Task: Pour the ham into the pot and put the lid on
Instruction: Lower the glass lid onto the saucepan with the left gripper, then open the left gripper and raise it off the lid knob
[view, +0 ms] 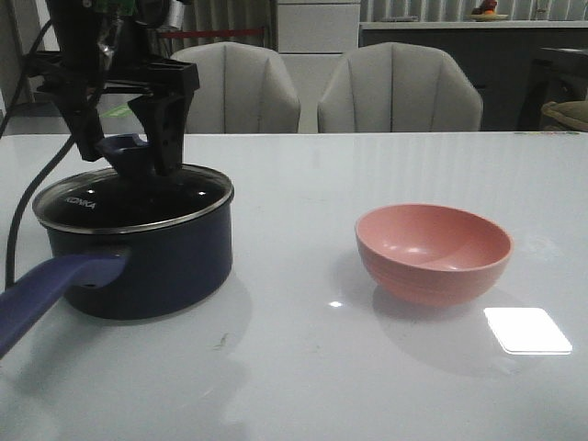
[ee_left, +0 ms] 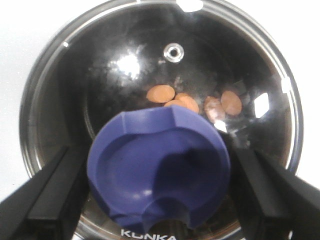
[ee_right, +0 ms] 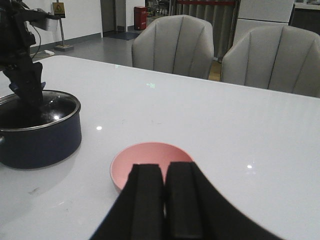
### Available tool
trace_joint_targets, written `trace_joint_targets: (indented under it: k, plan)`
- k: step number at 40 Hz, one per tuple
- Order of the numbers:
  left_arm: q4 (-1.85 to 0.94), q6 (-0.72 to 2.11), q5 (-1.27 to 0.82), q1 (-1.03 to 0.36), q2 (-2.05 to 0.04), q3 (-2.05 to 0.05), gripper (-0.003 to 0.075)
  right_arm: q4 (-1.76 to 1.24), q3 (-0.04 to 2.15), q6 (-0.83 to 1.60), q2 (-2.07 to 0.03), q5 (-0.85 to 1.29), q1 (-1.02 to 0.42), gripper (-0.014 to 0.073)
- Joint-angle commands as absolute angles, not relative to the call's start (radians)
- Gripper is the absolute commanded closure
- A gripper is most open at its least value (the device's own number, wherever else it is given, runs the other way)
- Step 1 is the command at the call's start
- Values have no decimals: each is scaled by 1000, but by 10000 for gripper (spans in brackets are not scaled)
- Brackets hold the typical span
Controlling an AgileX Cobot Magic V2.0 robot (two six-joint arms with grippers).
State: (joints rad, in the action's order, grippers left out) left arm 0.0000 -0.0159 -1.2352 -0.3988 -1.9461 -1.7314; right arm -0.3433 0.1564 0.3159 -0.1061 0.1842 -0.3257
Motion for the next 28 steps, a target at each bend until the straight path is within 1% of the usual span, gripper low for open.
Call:
trace_joint_targets:
  k: [1, 7, 16, 22, 28]
  plan:
    - [-10, -13, -1233, -407, -1895, -1778, 169, -350, 184, 327, -117, 109, -327, 433]
    - [-10, -13, -1266, -407, -1874, -1822, 169, -350, 184, 327, -117, 109, -327, 433]
    - [-10, -10, -1237, -407, -1732, -1812, 169, -350, 184, 327, -117, 109, -327, 433]
    - [-10, 0, -1174, -407, -1588, -1743, 169, -350, 184, 327, -117, 109, -327, 433]
    - [-8, 63, -1101, -407, -1431, -1621, 169, -350, 184, 327, -117, 109, -327, 433]
